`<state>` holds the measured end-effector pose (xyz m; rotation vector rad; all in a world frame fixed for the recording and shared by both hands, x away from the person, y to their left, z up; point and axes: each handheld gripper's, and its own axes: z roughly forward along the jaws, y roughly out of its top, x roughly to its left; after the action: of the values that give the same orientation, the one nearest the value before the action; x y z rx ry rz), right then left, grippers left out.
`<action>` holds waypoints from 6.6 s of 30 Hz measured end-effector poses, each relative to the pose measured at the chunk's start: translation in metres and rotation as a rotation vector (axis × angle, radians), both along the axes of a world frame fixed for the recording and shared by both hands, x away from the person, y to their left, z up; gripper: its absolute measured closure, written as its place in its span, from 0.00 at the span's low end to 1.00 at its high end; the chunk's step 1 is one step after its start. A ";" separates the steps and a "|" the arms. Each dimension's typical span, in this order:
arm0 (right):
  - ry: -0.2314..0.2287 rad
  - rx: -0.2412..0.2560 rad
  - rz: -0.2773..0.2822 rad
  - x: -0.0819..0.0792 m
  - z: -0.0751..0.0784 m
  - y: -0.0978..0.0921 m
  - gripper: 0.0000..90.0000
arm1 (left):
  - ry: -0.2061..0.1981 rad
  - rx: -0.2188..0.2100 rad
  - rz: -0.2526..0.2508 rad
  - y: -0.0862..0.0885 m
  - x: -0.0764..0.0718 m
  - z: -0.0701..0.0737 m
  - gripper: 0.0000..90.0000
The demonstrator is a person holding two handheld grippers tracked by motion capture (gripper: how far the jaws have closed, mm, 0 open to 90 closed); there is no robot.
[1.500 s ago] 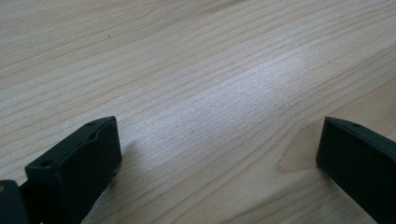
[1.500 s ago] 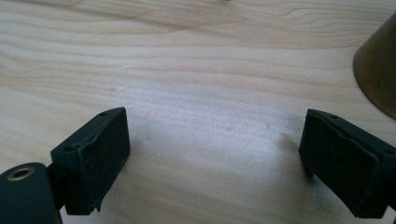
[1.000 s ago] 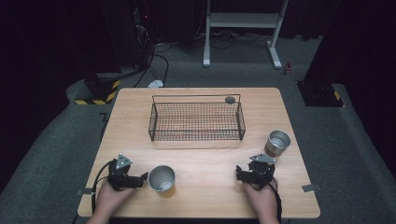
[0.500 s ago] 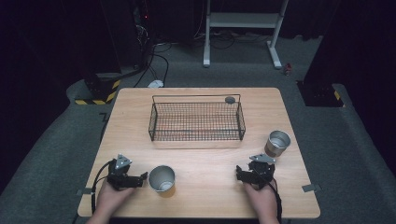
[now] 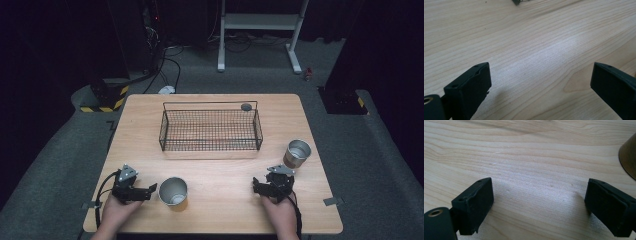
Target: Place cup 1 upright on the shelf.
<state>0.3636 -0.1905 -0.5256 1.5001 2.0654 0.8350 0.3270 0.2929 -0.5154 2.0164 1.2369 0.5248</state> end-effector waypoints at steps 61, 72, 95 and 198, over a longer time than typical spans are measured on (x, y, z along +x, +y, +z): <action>0.000 0.000 0.001 0.000 0.000 0.000 0.10 | -0.295 -0.172 -0.138 -0.015 -0.048 0.075 0.02; -0.001 0.000 0.001 0.000 0.000 0.000 0.10 | -0.297 -0.209 -0.196 -0.033 -0.053 0.076 0.02; -0.001 0.001 0.001 0.000 0.000 0.000 0.10 | -0.272 -0.240 -0.324 -0.067 -0.059 0.070 0.01; 0.000 -0.008 0.084 -0.001 0.001 -0.005 0.11 | -0.283 -0.248 -0.217 -0.065 -0.031 0.046 0.16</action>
<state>0.3622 -0.1958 -0.5249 1.4176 2.1423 0.8570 0.2964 0.2277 -0.4695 1.7689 0.8563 0.5036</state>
